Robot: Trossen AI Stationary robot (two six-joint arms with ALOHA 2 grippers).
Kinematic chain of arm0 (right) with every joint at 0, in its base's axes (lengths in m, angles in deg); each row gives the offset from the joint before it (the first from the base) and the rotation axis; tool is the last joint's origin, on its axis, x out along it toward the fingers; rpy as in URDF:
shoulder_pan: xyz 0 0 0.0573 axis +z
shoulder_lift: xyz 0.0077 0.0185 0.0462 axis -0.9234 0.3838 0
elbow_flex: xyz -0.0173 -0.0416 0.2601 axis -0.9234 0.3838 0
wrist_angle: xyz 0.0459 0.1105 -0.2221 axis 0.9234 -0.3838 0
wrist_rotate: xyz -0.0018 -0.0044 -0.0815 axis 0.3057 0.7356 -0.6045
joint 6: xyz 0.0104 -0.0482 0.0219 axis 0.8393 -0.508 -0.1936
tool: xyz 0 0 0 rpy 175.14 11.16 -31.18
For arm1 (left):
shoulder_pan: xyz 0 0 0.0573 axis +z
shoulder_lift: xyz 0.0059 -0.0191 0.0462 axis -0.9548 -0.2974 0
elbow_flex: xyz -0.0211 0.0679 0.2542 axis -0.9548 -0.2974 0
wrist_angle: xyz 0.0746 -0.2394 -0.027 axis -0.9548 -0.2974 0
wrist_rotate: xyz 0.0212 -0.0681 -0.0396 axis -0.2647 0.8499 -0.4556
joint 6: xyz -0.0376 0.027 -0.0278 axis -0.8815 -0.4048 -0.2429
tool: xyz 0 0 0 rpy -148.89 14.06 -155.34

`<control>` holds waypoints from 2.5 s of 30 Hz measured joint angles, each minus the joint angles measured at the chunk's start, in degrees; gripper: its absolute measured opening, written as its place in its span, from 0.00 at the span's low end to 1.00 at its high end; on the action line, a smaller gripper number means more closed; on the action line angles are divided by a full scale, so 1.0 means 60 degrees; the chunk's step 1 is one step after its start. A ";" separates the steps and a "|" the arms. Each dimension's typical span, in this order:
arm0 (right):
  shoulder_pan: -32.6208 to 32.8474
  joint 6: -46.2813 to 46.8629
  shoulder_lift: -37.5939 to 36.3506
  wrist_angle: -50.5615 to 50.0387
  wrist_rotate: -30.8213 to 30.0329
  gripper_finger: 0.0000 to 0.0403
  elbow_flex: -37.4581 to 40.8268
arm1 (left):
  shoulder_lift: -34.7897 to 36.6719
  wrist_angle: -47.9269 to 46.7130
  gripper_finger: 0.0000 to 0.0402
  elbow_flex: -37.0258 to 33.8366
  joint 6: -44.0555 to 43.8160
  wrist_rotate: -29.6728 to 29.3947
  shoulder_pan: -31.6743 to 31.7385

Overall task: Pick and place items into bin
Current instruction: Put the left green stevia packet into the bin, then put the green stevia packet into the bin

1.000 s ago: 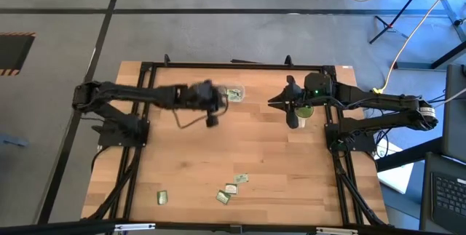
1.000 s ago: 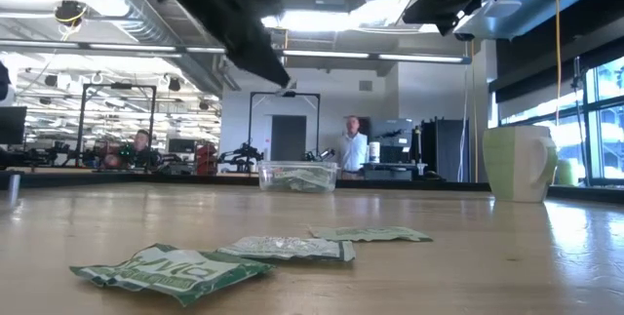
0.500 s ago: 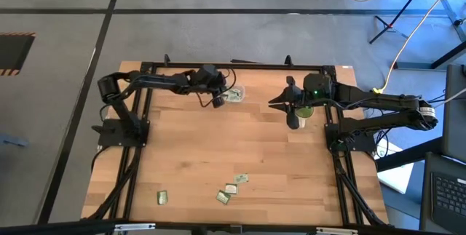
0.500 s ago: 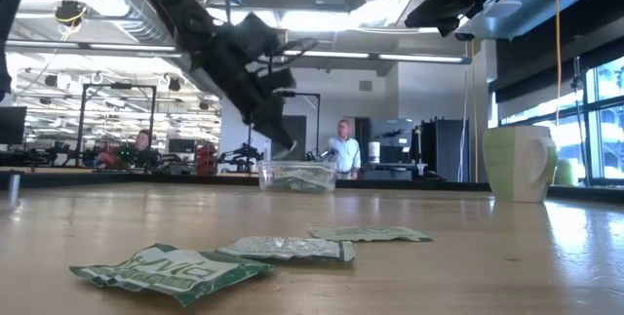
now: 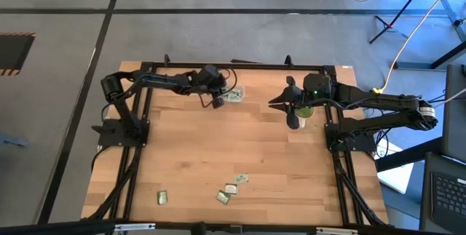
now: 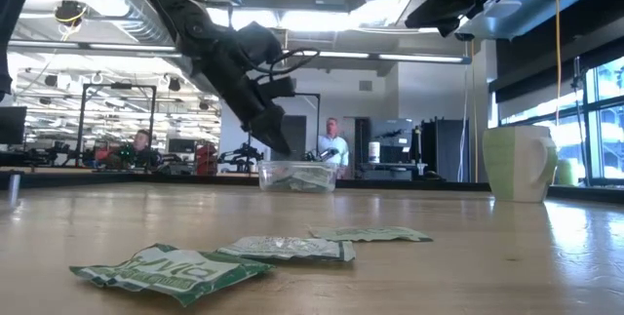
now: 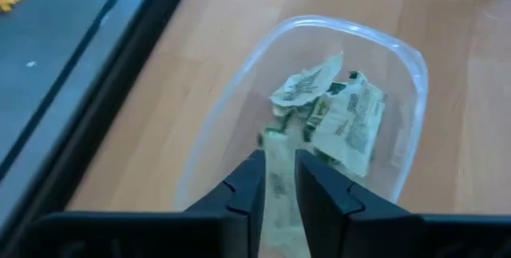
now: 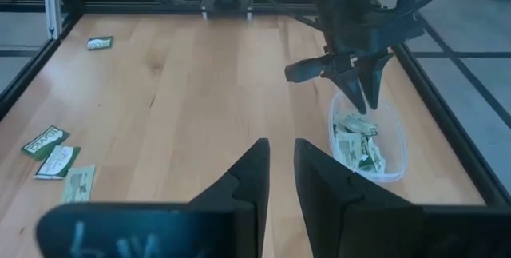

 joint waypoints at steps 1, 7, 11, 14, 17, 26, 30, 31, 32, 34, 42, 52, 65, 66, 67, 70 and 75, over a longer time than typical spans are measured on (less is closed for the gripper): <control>0.0000 -0.0002 0.0000 -0.0011 0.0000 0.16 0.0000 | 0.0080 -0.0044 0.17 -0.0002 0.0067 -0.0053 0.0000; -0.0002 -0.0006 0.0000 -0.0032 0.0000 0.16 0.0000 | 0.1266 -0.0088 0.20 0.0000 0.0121 0.0419 -0.0091; 0.0001 -0.0140 0.0000 -0.0043 0.0021 0.16 0.0000 | 0.2703 -0.0064 0.20 -0.0101 -0.0168 0.1263 -0.0335; 0.0049 -0.0259 0.0006 -0.0039 0.0222 0.16 0.0000 | 0.3922 -0.0064 0.19 -0.0434 -0.0672 0.1880 -0.0605; 0.0419 -0.0218 0.0186 0.0018 0.0393 0.16 0.0000 | 0.5209 0.0161 0.20 -0.1084 -0.1212 0.2113 -0.1050; 0.2561 -0.0538 0.2286 0.1025 0.0426 0.16 -0.0141 | 0.8510 0.3485 0.19 -0.4486 -0.2488 0.1392 -0.2847; 0.3469 -0.0738 0.3399 0.1080 0.0397 0.16 -0.0500 | 0.9347 0.4840 0.19 -0.5907 -0.2616 0.0974 -0.3468; 0.3691 -0.0794 0.3670 0.1094 0.0393 0.16 -0.0567 | 0.9492 0.5137 0.19 -0.6238 -0.2678 0.0863 -0.3581; 0.3906 -0.0794 0.3944 0.1094 0.0377 0.16 -0.0637 | 0.9601 0.5407 0.19 -0.6539 -0.2725 0.0730 -0.3681; 0.4296 -0.0729 0.4458 0.1151 0.0224 0.16 -0.0767 | 0.9739 0.5935 0.19 -0.7049 -0.2796 0.0507 -0.3828; 0.5246 -0.0203 0.6214 0.2328 0.0130 0.16 -0.1103 | 0.9833 0.6586 0.19 -0.7851 -0.2959 -0.0157 -0.3909; 0.5611 -0.0269 0.8336 0.2695 -0.0510 0.16 -0.1939 | 0.9839 0.6790 0.19 -0.7872 -0.2942 -0.0164 -0.3909; 0.5821 -0.0462 0.9111 0.2572 -0.0685 0.16 -0.2143 | 0.9839 0.6698 0.19 -0.7872 -0.3188 -0.0150 -0.3909; 0.5835 -0.0458 0.9111 0.2517 -0.0804 0.16 -0.2146 | 0.9839 0.6701 0.19 -0.7872 -0.3188 -0.0150 -0.3909; 0.5844 -0.0454 0.9111 0.2477 -0.0935 0.16 -0.2149 | 0.9839 0.6697 0.19 -0.7872 -0.3184 -0.0150 -0.3909; 0.5862 -0.0458 0.9111 0.2373 -0.1208 0.15 -0.2159 | 0.9839 0.6694 0.19 -0.7872 -0.3188 -0.0146 -0.3909; 0.5862 -0.0447 0.9107 0.2231 -0.1220 0.09 -0.2164 | 0.9839 0.6631 0.19 -0.7872 -0.3188 -0.0146 -0.3909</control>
